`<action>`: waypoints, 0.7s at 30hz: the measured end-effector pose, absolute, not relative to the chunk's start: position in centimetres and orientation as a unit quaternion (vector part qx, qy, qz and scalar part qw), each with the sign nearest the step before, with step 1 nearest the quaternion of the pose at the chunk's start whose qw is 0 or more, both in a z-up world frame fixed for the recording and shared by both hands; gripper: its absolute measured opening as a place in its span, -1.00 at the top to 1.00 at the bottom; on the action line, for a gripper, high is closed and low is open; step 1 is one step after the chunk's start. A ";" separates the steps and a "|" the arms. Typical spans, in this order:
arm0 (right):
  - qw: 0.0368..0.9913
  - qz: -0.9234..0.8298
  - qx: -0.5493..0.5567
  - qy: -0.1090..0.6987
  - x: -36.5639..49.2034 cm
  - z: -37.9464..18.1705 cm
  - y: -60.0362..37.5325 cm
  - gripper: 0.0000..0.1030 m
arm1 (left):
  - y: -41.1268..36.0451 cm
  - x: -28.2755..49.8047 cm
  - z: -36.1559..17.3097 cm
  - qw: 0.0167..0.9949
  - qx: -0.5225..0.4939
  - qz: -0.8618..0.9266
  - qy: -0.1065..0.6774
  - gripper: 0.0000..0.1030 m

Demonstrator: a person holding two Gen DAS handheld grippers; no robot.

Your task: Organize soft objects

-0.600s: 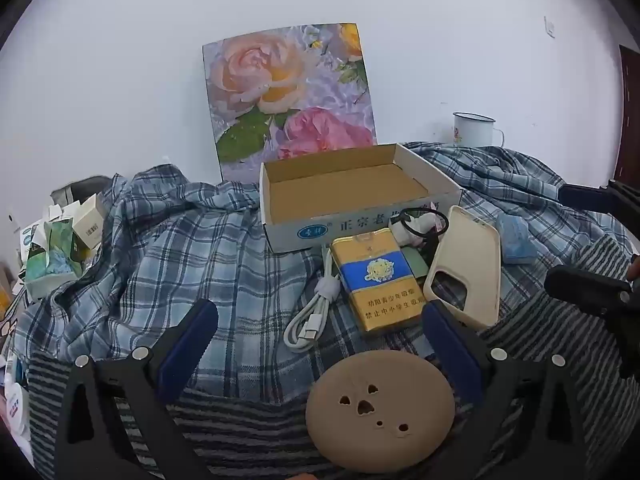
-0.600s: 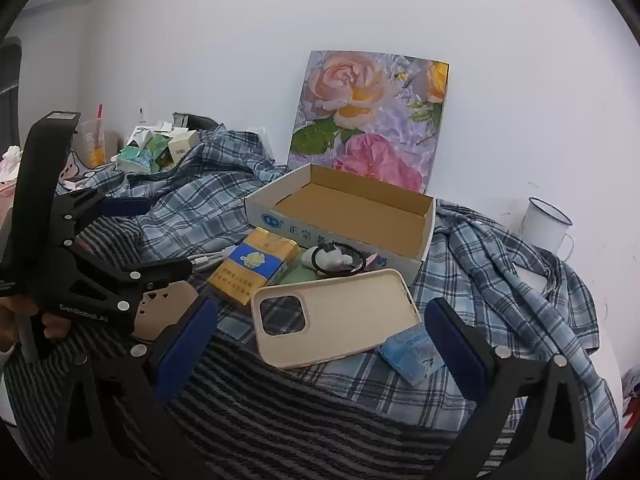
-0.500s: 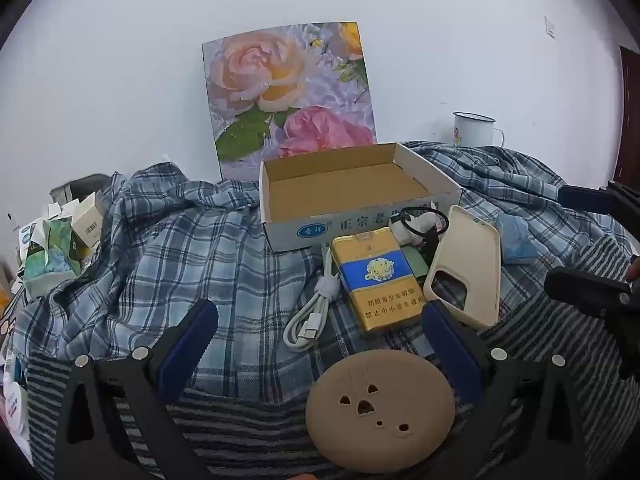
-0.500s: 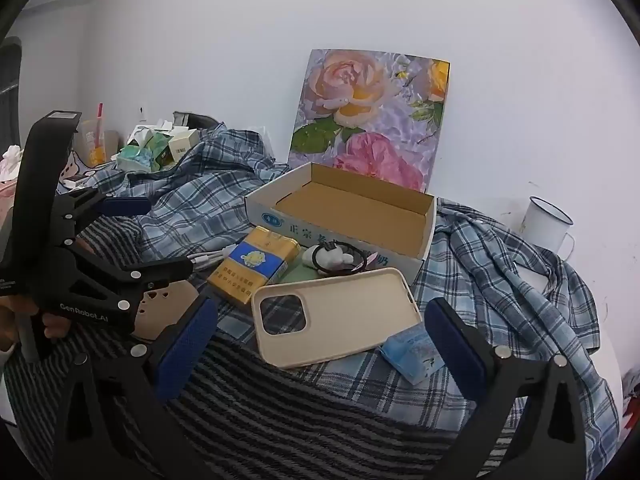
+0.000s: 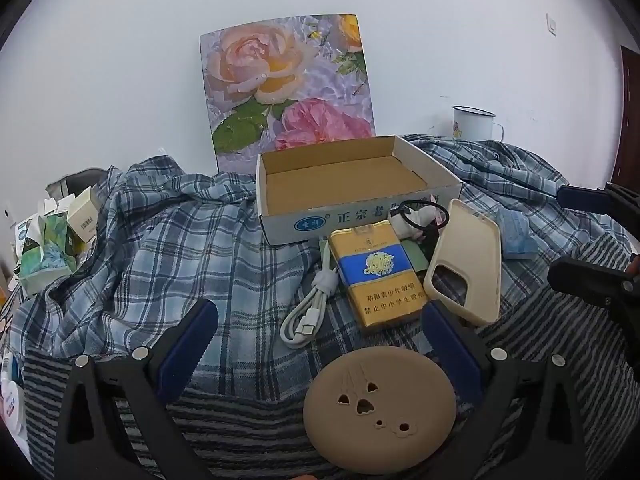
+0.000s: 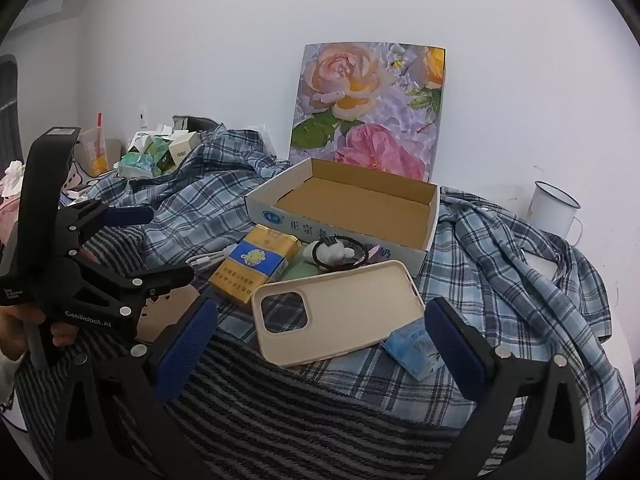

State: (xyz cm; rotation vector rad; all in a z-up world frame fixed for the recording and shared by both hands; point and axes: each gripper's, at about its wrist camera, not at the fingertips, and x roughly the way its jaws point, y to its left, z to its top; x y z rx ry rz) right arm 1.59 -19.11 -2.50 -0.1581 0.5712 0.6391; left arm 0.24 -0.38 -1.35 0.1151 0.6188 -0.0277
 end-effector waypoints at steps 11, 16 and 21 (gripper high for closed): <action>0.904 0.310 -0.079 0.284 1.6 -2.7 -18.9 -1.00 | -0.4 0.3 -1.4 0.950 0.056 -0.016 0.308 -1.00; 0.902 0.310 -0.080 0.289 1.5 -2.7 -18.8 -1.00 | -0.5 0.3 -1.4 0.949 0.057 -0.016 0.309 -1.00; 0.902 0.309 -0.080 0.290 1.7 -2.7 -18.7 -1.00 | -0.6 0.3 -1.4 0.949 0.057 -0.016 0.311 -1.00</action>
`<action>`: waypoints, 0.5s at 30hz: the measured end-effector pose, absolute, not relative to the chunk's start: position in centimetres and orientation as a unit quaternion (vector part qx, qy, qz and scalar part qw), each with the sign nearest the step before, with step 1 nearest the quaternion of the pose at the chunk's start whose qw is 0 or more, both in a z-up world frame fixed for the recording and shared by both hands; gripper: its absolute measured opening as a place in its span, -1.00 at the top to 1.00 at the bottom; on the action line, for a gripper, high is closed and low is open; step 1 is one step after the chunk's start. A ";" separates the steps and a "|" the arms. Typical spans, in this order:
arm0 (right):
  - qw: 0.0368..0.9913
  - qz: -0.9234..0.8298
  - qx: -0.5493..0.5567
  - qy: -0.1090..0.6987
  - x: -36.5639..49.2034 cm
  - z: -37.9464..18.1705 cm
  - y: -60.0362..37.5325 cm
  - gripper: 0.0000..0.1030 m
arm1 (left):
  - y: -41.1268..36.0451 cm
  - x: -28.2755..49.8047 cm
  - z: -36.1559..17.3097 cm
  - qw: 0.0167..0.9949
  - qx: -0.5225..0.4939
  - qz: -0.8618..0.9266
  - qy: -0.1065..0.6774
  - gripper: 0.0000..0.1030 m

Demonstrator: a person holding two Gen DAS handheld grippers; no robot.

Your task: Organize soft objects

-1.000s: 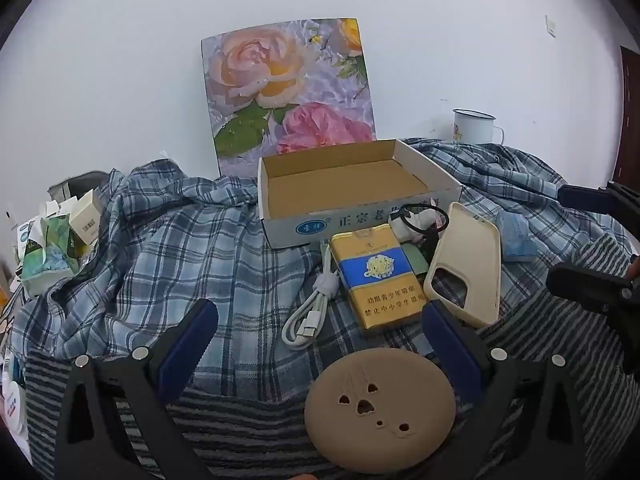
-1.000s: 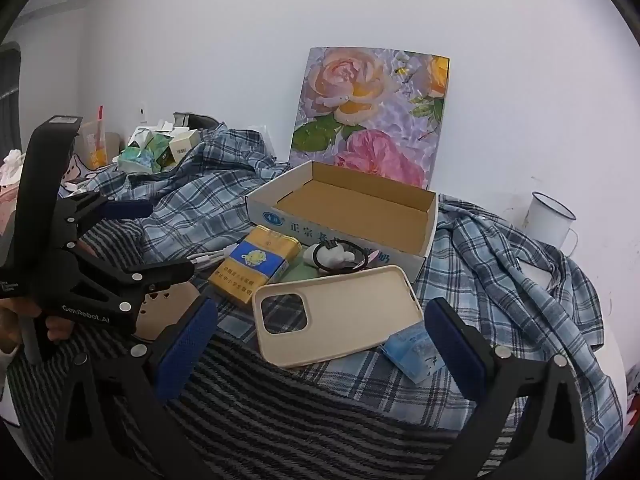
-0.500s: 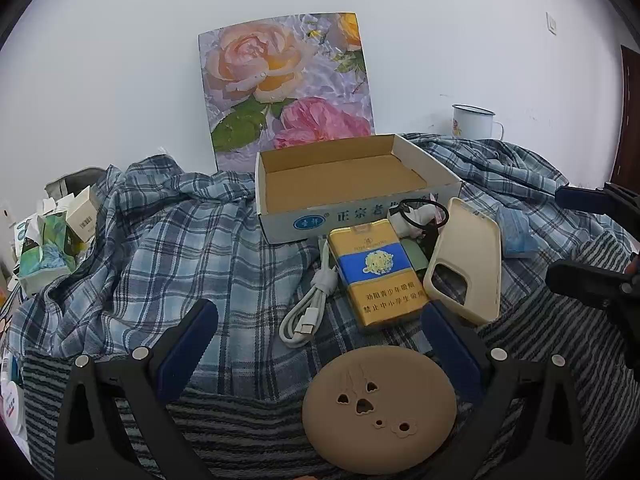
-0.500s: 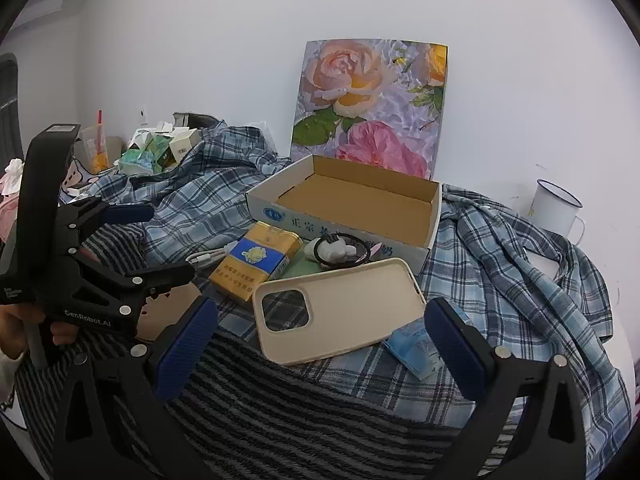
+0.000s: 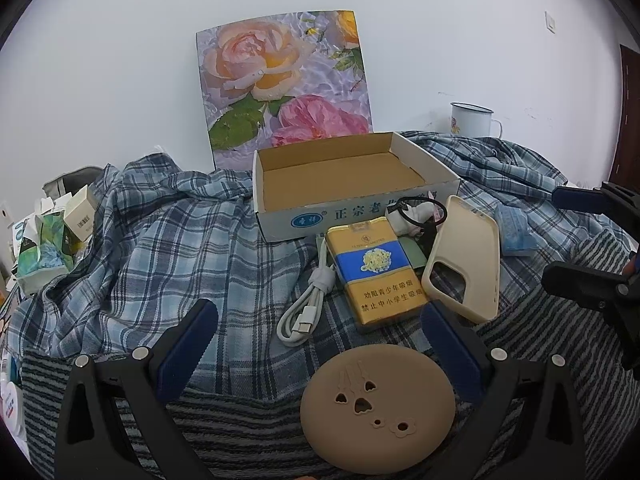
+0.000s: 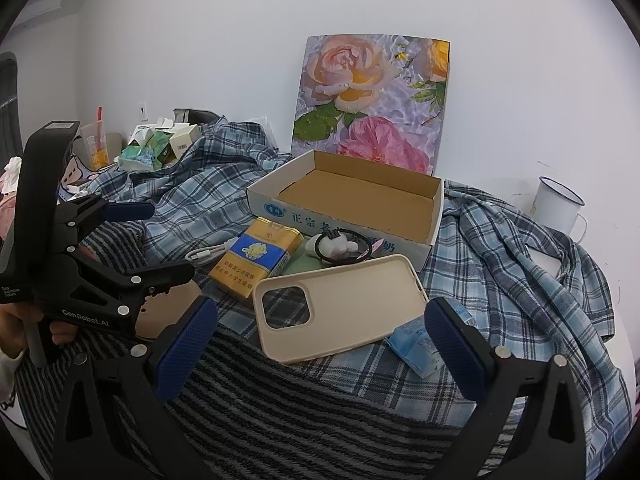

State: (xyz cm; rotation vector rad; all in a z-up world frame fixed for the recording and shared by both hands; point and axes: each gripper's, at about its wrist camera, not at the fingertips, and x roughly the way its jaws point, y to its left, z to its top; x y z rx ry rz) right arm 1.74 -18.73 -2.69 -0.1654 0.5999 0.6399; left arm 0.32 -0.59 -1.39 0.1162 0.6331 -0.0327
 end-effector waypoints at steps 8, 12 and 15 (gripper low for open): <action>0.901 0.310 -0.082 0.291 1.8 -2.7 -18.7 -1.00 | -0.8 0.3 -1.3 0.948 0.057 -0.017 0.314 -1.00; 0.901 0.309 -0.082 0.293 1.8 -2.7 -18.7 -1.00 | -0.8 0.2 -1.4 0.947 0.056 -0.017 0.315 -1.00; 0.900 0.309 -0.081 0.297 2.0 -2.8 -18.7 -1.00 | -0.8 0.3 -1.3 0.946 0.055 -0.019 0.318 -1.00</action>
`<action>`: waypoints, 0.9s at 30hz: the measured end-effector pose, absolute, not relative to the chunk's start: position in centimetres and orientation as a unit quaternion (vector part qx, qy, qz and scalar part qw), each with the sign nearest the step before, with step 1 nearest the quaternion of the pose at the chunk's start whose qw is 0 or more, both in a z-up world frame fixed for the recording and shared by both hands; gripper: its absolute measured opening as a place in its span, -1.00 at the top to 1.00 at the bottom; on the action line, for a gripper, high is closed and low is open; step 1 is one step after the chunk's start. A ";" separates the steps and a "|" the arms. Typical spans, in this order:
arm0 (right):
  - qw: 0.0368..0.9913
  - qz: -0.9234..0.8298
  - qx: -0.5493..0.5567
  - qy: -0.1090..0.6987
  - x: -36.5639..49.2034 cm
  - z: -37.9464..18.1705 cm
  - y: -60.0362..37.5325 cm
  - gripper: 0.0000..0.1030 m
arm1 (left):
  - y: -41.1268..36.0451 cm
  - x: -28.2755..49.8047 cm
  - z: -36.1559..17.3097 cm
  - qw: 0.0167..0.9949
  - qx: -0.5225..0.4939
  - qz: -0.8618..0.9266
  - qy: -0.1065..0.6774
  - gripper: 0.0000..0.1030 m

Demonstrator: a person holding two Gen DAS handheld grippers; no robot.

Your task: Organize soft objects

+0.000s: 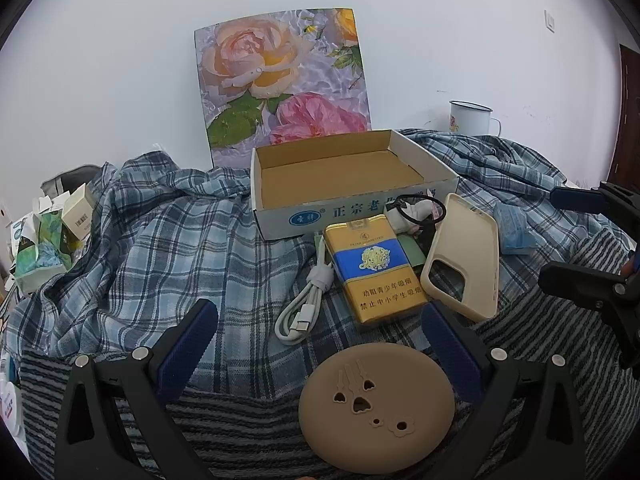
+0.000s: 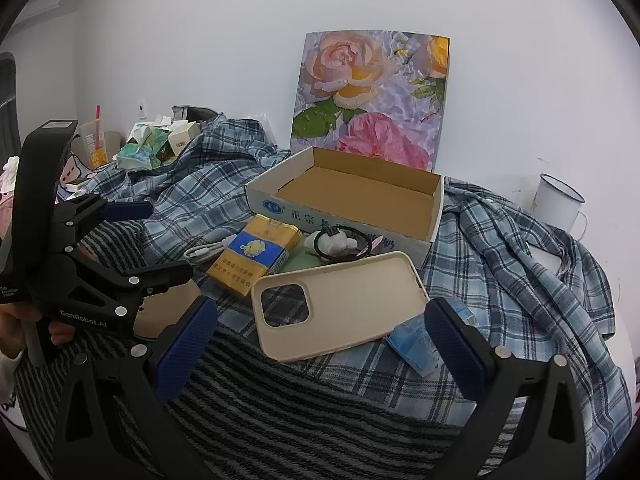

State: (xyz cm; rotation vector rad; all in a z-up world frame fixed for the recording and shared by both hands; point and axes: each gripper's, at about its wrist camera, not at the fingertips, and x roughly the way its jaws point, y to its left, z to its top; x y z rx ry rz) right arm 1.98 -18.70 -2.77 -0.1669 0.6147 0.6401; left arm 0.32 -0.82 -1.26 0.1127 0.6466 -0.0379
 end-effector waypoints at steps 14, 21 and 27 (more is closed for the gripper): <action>0.899 0.309 -0.080 0.298 2.1 -2.8 -18.7 -1.00 | -0.8 0.4 -1.3 0.946 0.056 -0.020 0.319 -1.00; 0.899 0.309 -0.080 0.301 2.3 -2.9 -18.7 -1.00 | -0.9 0.3 -1.4 0.946 0.056 -0.021 0.319 -1.00; 0.898 0.308 -0.079 0.304 2.4 -3.1 -18.7 -1.00 | -0.9 0.3 -1.3 0.946 0.056 -0.021 0.320 -1.00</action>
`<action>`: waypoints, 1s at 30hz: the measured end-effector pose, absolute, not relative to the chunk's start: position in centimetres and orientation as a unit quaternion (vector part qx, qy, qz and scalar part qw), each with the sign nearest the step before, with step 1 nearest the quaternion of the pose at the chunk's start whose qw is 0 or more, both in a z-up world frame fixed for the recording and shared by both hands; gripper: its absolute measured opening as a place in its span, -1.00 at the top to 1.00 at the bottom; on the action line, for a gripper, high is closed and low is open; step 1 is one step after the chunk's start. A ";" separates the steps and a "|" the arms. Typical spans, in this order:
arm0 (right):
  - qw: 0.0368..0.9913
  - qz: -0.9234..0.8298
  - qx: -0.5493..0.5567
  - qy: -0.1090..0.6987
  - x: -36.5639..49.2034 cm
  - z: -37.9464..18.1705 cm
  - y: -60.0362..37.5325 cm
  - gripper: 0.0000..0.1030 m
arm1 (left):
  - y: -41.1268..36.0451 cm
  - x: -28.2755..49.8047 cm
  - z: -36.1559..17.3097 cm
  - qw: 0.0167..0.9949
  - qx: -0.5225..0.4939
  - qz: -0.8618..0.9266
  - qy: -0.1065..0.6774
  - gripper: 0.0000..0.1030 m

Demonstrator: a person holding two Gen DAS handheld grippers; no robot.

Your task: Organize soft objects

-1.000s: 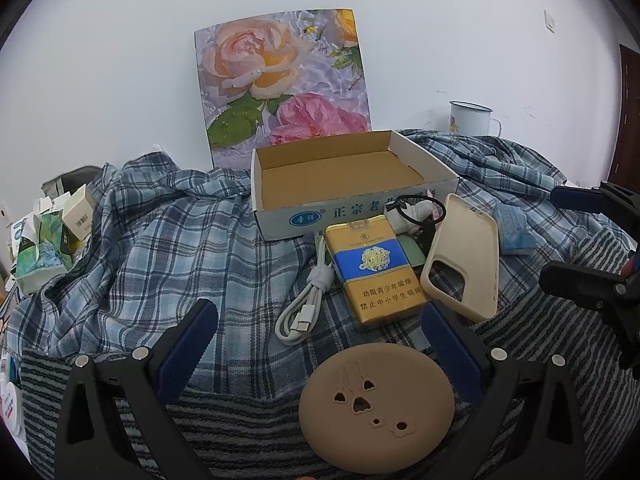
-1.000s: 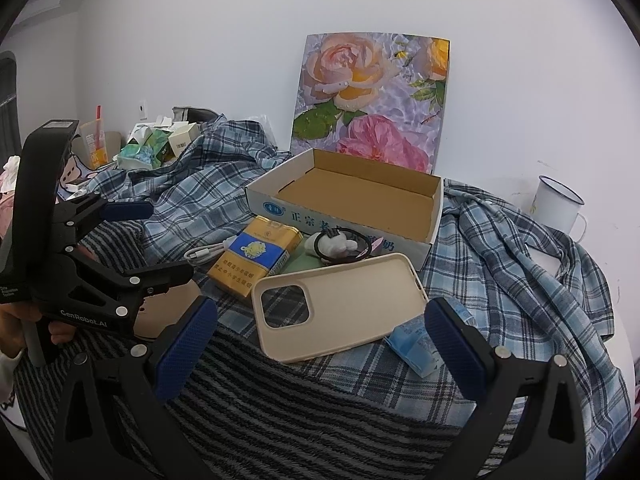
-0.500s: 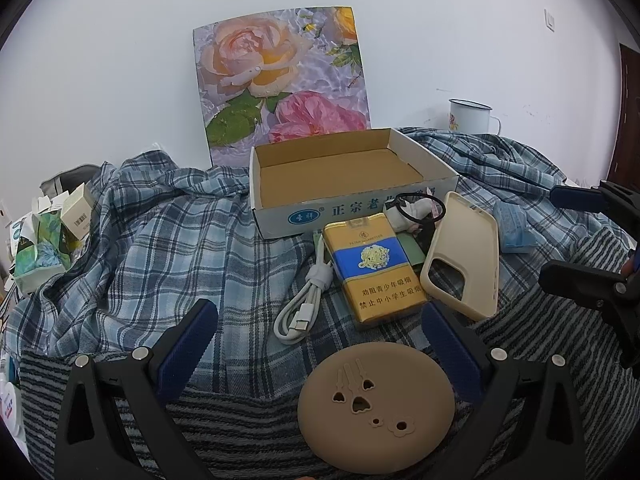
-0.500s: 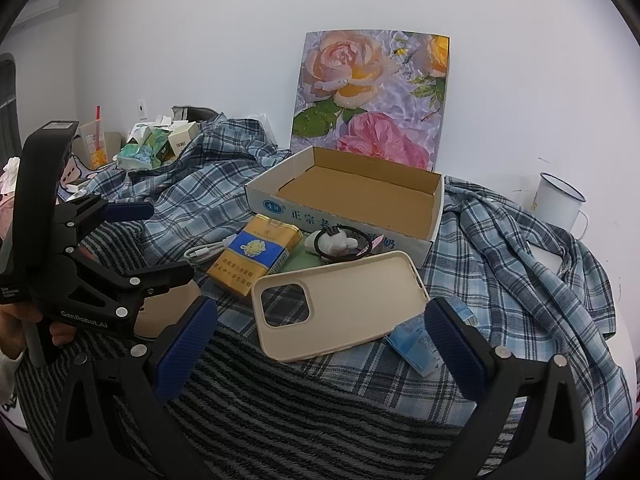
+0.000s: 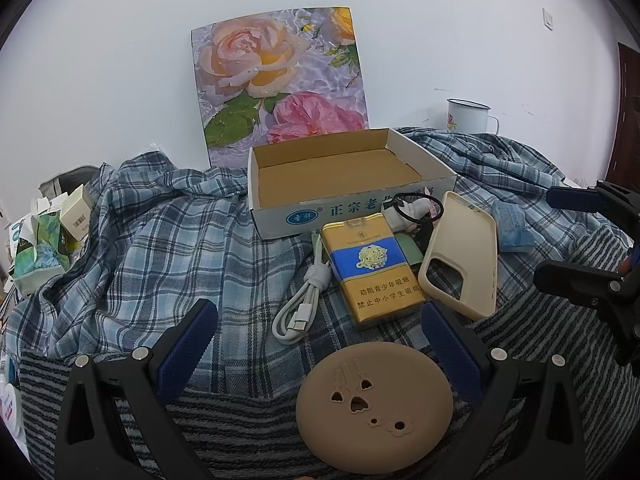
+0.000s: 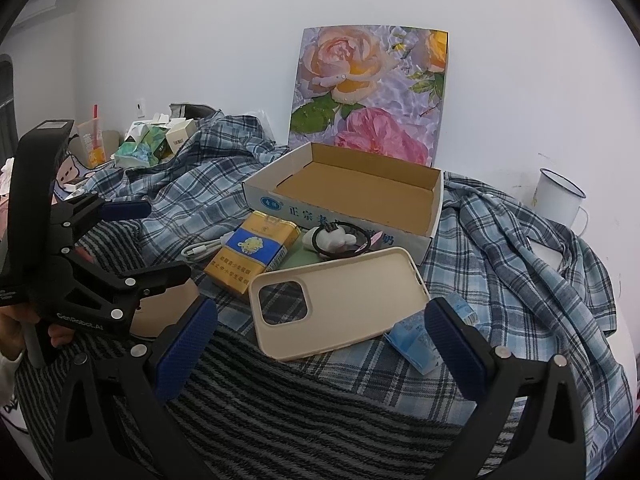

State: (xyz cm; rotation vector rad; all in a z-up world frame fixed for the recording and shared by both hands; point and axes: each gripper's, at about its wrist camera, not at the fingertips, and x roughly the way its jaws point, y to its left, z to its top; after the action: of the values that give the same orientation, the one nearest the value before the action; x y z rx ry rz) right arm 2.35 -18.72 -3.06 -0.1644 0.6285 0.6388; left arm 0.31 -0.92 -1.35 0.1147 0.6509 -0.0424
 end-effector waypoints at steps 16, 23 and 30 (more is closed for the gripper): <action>0.896 0.308 -0.078 0.310 2.5 -3.3 -18.7 -1.00 | -1.0 0.3 -1.3 0.945 0.056 -0.025 0.320 -1.00; 0.896 0.308 -0.076 0.311 2.6 -3.3 -18.7 -1.00 | -1.3 -0.3 -0.6 0.947 0.052 -0.052 0.312 -1.00; 0.896 0.308 -0.072 0.311 2.7 -3.4 -18.9 -1.00 | -1.6 -1.4 0.0 0.933 0.064 -0.104 0.337 -1.00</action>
State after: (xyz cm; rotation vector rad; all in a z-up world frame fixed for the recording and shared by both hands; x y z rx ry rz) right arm 2.71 -18.86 -3.41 -0.1502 0.6453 0.6386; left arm -1.40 -1.59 0.01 0.1301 0.6897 -0.2136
